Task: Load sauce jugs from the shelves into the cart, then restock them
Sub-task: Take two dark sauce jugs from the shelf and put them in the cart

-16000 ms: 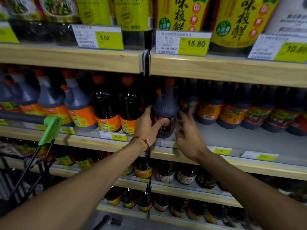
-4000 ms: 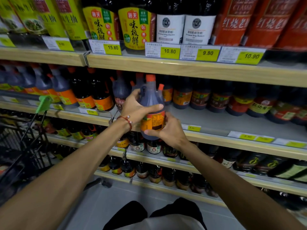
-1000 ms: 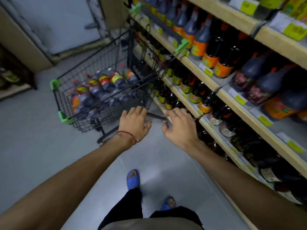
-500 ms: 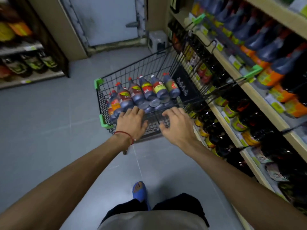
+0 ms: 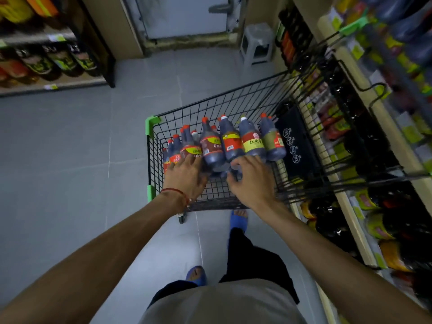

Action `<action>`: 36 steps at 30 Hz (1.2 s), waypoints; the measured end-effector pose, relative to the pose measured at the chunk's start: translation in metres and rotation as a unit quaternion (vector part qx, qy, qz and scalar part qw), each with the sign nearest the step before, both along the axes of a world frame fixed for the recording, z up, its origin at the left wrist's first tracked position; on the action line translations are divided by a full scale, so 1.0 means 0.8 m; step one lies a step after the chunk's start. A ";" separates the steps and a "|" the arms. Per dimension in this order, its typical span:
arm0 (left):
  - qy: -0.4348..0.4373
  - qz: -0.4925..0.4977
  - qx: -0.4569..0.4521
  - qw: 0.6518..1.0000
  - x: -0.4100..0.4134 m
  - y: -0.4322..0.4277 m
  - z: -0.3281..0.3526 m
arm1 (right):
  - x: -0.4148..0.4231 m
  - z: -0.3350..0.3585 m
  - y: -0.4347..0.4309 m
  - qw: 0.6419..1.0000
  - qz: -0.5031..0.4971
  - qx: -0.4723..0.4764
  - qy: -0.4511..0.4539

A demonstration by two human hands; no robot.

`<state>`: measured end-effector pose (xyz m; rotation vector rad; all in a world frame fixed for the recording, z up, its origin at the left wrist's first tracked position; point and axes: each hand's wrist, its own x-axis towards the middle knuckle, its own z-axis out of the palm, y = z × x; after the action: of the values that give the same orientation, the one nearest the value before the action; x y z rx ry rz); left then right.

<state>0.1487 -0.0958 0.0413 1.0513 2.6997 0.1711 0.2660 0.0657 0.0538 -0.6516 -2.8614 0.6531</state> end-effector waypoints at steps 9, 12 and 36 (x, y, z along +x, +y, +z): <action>-0.072 0.127 -0.042 0.988 -0.069 0.069 -0.035 | -0.094 -0.038 0.084 0.994 0.077 -0.050 -0.061; -0.112 0.210 -0.037 0.971 -0.094 0.075 -0.061 | -0.114 -0.055 0.094 0.991 0.087 -0.062 -0.074; -0.331 0.396 0.067 0.854 -0.206 0.030 -0.164 | -0.234 -0.178 0.032 0.937 -0.126 -0.238 -0.222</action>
<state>-0.0162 -0.0721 -0.0896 -0.1801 2.2887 0.7177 0.0785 0.0914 -0.0885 -1.3677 -2.9229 1.3187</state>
